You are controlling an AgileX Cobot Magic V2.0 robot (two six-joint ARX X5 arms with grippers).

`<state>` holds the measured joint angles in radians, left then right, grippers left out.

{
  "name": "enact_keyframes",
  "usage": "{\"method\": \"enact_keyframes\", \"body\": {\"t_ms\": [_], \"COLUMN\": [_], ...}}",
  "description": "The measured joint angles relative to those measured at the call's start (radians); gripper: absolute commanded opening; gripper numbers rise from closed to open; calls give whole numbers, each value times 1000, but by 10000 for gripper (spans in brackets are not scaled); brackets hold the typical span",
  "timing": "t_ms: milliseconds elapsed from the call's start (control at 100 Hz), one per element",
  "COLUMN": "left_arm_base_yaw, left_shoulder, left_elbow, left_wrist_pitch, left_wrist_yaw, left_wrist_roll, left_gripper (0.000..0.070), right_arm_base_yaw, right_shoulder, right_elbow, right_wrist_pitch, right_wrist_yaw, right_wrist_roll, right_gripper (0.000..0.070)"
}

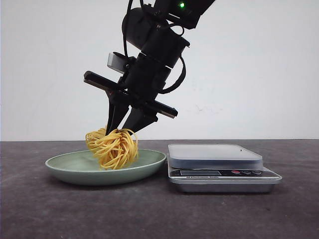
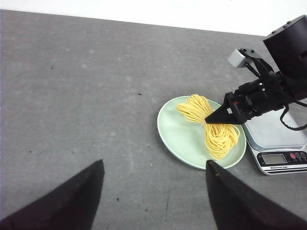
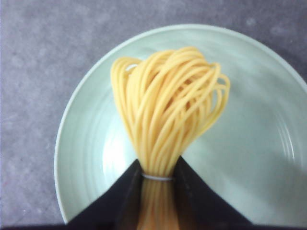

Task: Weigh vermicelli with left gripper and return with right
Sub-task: 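Lift the vermicelli with the right gripper and carry it over the plate, then open the right gripper to release the vermicelli onto the plate, withdraw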

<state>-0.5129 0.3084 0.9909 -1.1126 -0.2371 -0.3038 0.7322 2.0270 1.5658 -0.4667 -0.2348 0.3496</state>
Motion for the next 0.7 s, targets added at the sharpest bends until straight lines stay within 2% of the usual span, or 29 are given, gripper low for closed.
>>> {"method": "enact_keyframes", "body": {"t_ms": [20,50,90,130,240,330,460,700], "left_arm_base_yaw": [0,0,0,0,0,0,0,0], "left_shoulder": [0,0,0,0,0,0,0,0], "left_elbow": [0,0,0,0,0,0,0,0], "left_wrist_pitch": [0,-1,-2,-3,-4,-5,-5,4], "left_wrist_yaw": [0,0,0,0,0,0,0,0], "left_wrist_roll": [0,0,0,0,0,0,0,0], "left_gripper": [392,392,392,392,392,392,392,392], "right_arm_base_yaw": [0,0,0,0,-2,-7,-13,-21], "right_shoulder": [0,0,0,0,-1,-14,-107,-422], "right_elbow": [0,0,0,0,0,0,-2,1], "right_wrist_pitch": [4,9,11,10,10,-27,-89,-184], "right_wrist_yaw": [0,0,0,0,-17,5,80,230], "right_wrist_roll": [0,0,0,-1,-3,-14,-59,-161], "right_gripper": [115,231,345,429,430,429,429,429]}}
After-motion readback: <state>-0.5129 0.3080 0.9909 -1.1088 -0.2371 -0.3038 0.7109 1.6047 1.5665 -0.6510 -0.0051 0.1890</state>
